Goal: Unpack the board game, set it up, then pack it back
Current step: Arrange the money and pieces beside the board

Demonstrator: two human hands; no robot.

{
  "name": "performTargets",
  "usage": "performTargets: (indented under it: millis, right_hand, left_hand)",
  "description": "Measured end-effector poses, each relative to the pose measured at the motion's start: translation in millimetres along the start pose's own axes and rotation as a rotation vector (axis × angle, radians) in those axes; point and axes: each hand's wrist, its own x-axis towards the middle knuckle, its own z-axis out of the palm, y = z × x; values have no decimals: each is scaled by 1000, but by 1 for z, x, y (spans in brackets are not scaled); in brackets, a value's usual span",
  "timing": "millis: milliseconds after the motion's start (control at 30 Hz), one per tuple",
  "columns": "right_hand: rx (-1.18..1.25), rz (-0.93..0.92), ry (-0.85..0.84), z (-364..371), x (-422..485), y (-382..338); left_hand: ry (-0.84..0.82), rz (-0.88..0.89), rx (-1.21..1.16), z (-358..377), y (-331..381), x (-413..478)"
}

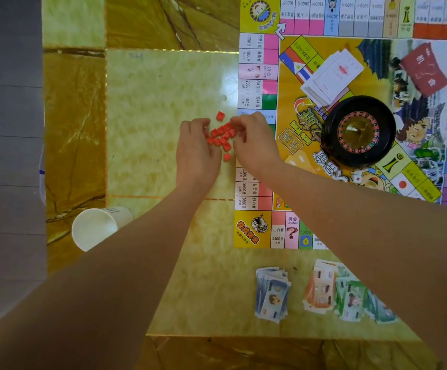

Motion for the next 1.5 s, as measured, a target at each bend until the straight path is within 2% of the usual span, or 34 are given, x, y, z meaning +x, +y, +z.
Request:
performTargets:
  millis: [133, 200, 333, 600, 700, 833, 1000, 1233, 1367, 1500]
  right_hand:
    - [19, 4, 41, 0, 4, -2]
    - [10, -36, 6, -1, 6, -3]
    - [51, -46, -70, 3, 5, -6]
    - [66, -17, 64, -16, -33, 18]
    - [136, 24, 63, -23, -60, 35]
    - [165, 37, 30, -34, -98, 62]
    - [210, 80, 91, -65, -145, 115]
    - [235, 205, 194, -146, -256, 247]
    - [155, 281, 216, -190, -320, 324]
    - [56, 427, 171, -217, -373, 397]
  left_hand:
    - [54, 18, -43, -2, 6, 2]
    - [62, -2, -16, -3, 3, 5]
    - [-66, -24, 28, -3, -2, 6]
    - [24, -17, 121, -8, 13, -24]
    - [-27, 24, 103, -5, 32, -43]
    - [-179, 63, 112, 16, 59, -78]
    - [-215, 88, 120, 57, 91, -124]
    - [-367, 169, 165, 157, 163, -229]
    - [-547, 212, 134, 211, 215, -292]
    - [-786, 274, 251, 265, 249, -344]
